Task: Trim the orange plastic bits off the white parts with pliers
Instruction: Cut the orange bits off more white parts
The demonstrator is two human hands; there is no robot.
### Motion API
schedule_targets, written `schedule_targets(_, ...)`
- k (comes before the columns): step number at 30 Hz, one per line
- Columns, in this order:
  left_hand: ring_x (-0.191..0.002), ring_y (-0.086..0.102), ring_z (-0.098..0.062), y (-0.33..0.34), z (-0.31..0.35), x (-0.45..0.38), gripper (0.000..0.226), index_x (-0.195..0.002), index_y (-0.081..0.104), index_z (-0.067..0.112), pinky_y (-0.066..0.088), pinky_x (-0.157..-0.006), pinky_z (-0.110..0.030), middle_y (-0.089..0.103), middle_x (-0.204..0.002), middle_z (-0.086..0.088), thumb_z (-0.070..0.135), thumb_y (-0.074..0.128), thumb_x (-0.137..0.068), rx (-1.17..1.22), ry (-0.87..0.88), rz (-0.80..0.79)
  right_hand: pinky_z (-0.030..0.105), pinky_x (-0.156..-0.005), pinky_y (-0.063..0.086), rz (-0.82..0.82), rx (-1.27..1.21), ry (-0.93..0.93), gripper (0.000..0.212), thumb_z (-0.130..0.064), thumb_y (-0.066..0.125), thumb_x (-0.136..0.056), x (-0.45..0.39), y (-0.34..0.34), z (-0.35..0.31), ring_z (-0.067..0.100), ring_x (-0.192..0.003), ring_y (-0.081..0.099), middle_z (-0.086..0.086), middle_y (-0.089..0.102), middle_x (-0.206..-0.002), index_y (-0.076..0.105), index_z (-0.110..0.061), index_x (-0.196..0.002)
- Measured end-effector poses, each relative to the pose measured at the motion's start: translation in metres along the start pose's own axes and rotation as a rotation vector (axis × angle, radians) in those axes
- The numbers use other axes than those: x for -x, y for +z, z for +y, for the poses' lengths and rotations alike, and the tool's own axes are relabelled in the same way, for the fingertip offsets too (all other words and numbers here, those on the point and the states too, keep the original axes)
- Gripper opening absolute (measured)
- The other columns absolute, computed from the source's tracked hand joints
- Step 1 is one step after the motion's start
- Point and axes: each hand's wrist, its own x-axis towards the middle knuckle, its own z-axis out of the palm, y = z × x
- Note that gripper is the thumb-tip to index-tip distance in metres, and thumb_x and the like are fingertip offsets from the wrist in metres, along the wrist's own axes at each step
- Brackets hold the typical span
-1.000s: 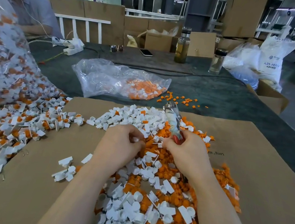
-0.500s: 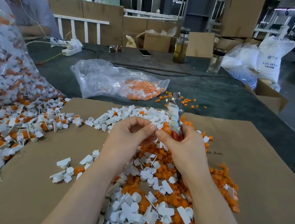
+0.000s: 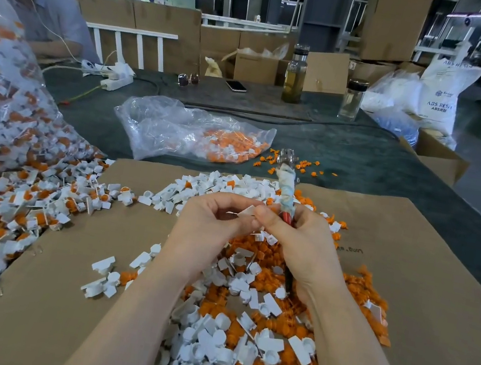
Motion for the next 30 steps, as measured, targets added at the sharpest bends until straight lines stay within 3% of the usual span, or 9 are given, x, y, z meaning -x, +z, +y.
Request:
schedule_targets(4, -0.074, 0.072, -0.008, 0.003, 0.003, 0.003, 0.018, -0.089, 0.079, 0.025, 0.052, -0.064, -0.012, 0.077, -0.078, 0.003, 0.009, 0.079, -0.081, -0.081, 0.061, 0.067, 0.004, -0.056, 0.043, -0.010, 0.011, 0.006, 0.019, -0.039, 0.077, -0.078, -0.001, -0.001, 0.001, -0.001, -0.075, 0.065, -0.008, 0.073, -0.078, 0.072, -0.022, -0.082)
schedule_targets(7, -0.076, 0.073, -0.011, 0.004, 0.003, 0.003, 0.015, -0.088, 0.078, 0.026, 0.055, -0.067, -0.015, 0.077, -0.078, 0.006, 0.013, 0.079, -0.081, -0.133, 0.077, 0.083, 0.004, -0.054, 0.043, -0.021, 0.017, 0.005, 0.018, -0.040, 0.077, -0.078, 0.000, -0.001, -0.001, -0.002, -0.070, 0.064, -0.011, 0.071, -0.073, 0.070, -0.023, -0.078)
schedule_targets(10, -0.077, 0.073, -0.010, 0.004, 0.003, 0.003, 0.017, -0.087, 0.078, 0.029, 0.056, -0.069, -0.017, 0.077, -0.079, 0.009, 0.014, 0.080, -0.080, -0.161, 0.064, 0.110, 0.008, -0.049, 0.041, -0.062, -0.009, -0.003, 0.019, -0.038, 0.071, -0.084, 0.002, -0.003, -0.003, -0.006, -0.052, 0.058, -0.016, 0.063, -0.055, 0.067, -0.024, -0.072)
schedule_targets(13, -0.080, 0.073, -0.011, 0.004, 0.003, 0.002, 0.019, -0.087, 0.078, 0.029, 0.056, -0.071, -0.017, 0.077, -0.081, 0.009, 0.012, 0.081, -0.079, -0.117, 0.048, 0.127, 0.015, -0.053, 0.034, -0.044, -0.037, -0.008, 0.015, -0.030, 0.067, -0.089, 0.001, -0.004, -0.001, -0.006, -0.046, 0.052, -0.016, 0.060, -0.055, 0.067, -0.022, -0.076)
schedule_targets(15, -0.077, 0.073, -0.006, 0.006, 0.004, 0.002, 0.018, -0.088, 0.079, 0.025, 0.054, -0.068, -0.013, 0.077, -0.081, 0.009, 0.010, 0.081, -0.078, -0.088, 0.048, 0.136, 0.015, -0.055, 0.036, -0.004, -0.027, -0.032, 0.008, -0.026, 0.069, -0.088, 0.001, -0.002, 0.001, -0.005, -0.050, 0.055, -0.018, 0.061, -0.054, 0.067, -0.022, -0.081)
schedule_targets(19, -0.077, 0.069, -0.004, 0.010, 0.003, 0.002, 0.016, -0.086, 0.080, 0.024, 0.049, -0.063, -0.008, 0.075, -0.085, 0.006, 0.012, 0.083, -0.076, -0.044, 0.054, 0.212, 0.012, -0.065, 0.048, 0.058, 0.005, -0.100, 0.005, -0.022, 0.073, -0.084, 0.001, 0.000, 0.004, 0.000, -0.079, 0.066, -0.011, 0.071, -0.082, 0.069, -0.022, -0.087)
schedule_targets(23, -0.074, 0.069, 0.001, 0.012, 0.003, 0.001, 0.012, -0.085, 0.079, 0.020, 0.050, -0.060, -0.009, 0.077, -0.087, 0.011, 0.010, 0.079, -0.080, 0.104, 0.017, 0.265, 0.002, -0.062, 0.043, 0.100, 0.032, -0.182, 0.009, -0.021, 0.075, -0.083, 0.001, 0.003, 0.003, -0.006, -0.078, 0.063, -0.022, 0.068, -0.081, 0.066, -0.024, -0.083)
schedule_targets(30, -0.069, 0.074, -0.016, 0.014, 0.003, 0.000, 0.008, -0.080, 0.075, 0.011, 0.057, -0.061, -0.021, 0.076, -0.073, -0.009, 0.004, 0.078, -0.081, 0.272, -0.071, 0.316, 0.007, -0.062, 0.046, 0.136, 0.130, -0.285, 0.009, -0.025, 0.071, -0.087, 0.003, 0.005, 0.003, -0.002, -0.076, 0.062, -0.022, 0.066, -0.077, 0.063, -0.029, -0.086)
